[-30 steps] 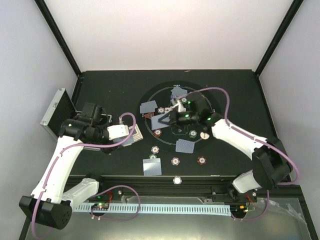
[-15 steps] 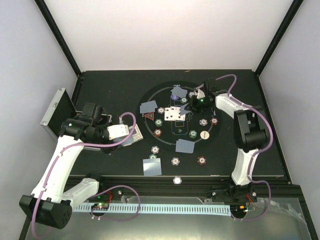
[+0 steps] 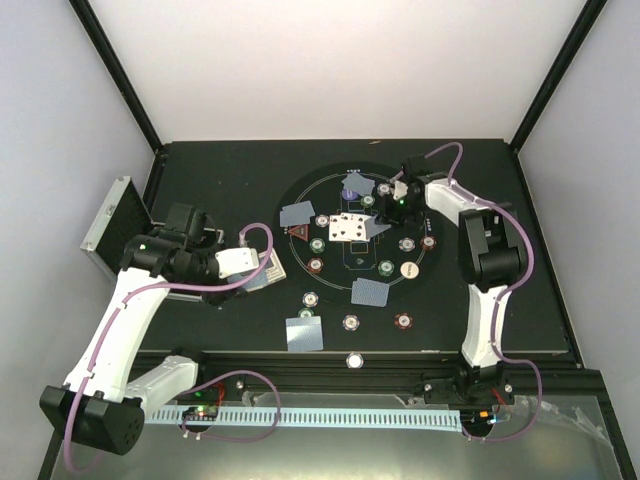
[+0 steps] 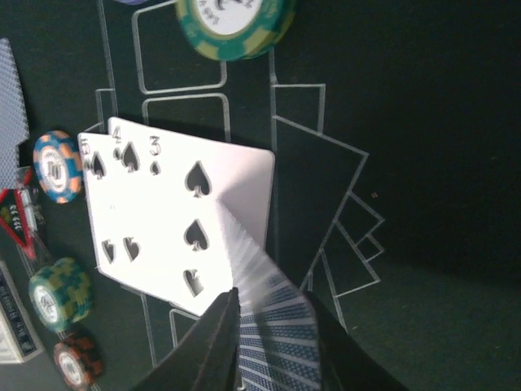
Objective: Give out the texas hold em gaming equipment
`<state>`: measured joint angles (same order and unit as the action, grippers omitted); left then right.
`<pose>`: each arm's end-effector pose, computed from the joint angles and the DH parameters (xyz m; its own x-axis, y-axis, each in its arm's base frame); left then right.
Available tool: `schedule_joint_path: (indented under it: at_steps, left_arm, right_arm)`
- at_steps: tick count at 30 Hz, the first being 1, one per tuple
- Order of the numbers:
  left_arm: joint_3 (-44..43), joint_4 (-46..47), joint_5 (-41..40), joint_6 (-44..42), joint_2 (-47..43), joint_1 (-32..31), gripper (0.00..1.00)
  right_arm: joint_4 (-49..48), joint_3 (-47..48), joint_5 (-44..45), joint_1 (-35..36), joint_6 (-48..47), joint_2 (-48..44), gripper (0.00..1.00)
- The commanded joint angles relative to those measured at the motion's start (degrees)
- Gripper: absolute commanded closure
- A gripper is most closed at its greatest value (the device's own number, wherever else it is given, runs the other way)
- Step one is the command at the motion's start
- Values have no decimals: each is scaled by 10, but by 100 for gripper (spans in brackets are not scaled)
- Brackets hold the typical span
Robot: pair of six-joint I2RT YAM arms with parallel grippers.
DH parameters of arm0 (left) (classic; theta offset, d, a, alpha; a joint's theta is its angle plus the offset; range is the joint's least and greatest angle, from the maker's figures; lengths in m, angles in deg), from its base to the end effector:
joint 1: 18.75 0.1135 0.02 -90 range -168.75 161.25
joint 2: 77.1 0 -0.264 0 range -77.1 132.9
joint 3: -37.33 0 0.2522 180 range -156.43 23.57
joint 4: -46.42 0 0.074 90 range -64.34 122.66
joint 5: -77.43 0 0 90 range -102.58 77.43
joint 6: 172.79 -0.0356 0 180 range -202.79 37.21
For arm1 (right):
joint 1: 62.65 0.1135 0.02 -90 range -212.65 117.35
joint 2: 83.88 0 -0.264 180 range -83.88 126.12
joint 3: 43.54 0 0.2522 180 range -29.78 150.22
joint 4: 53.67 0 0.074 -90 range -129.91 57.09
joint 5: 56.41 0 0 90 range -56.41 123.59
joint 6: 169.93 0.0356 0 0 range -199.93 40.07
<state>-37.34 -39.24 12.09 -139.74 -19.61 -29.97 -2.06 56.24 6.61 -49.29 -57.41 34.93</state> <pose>0.1522 -0.0453 0.3117 -0.2236 0.8209 -0.5254 0.9432 0.3182 0.0958 0.4056 0.1129 0.1628 -0.9828 0.1174 -0.1423 0.0262 0.8523 0.5224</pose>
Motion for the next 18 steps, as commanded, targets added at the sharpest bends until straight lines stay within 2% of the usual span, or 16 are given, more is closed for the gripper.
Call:
schedule_joint_path:
  at_steps: [1, 5, 7, 11, 15, 18]
  left_arm:
    - [-13, 7, -3, -1, -2, 1, 98]
    - [-14, 5, -4, -1, -5, 2, 98]
    - [-14, 3, -3, -1, -6, 1, 98]
    - [-12, 2, -4, -2, -10, 1, 98]
    - [-16, -1, -4, -1, -9, 1, 98]
    - [-17, -2, -4, 0, -9, 1, 99]
  right_arm:
    - [31, 20, 52, -6, -22, 20, 73]
    - [61, 43, 88, -10, -23, 23, 67]
    - [74, 51, 129, -9, -20, 8, 59]
    - [96, 60, 199, -8, -18, -29, 50]
    - [89, 35, 202, 9, -8, -90, 43]
    - [59, -14, 162, 50, 15, -155, 33]
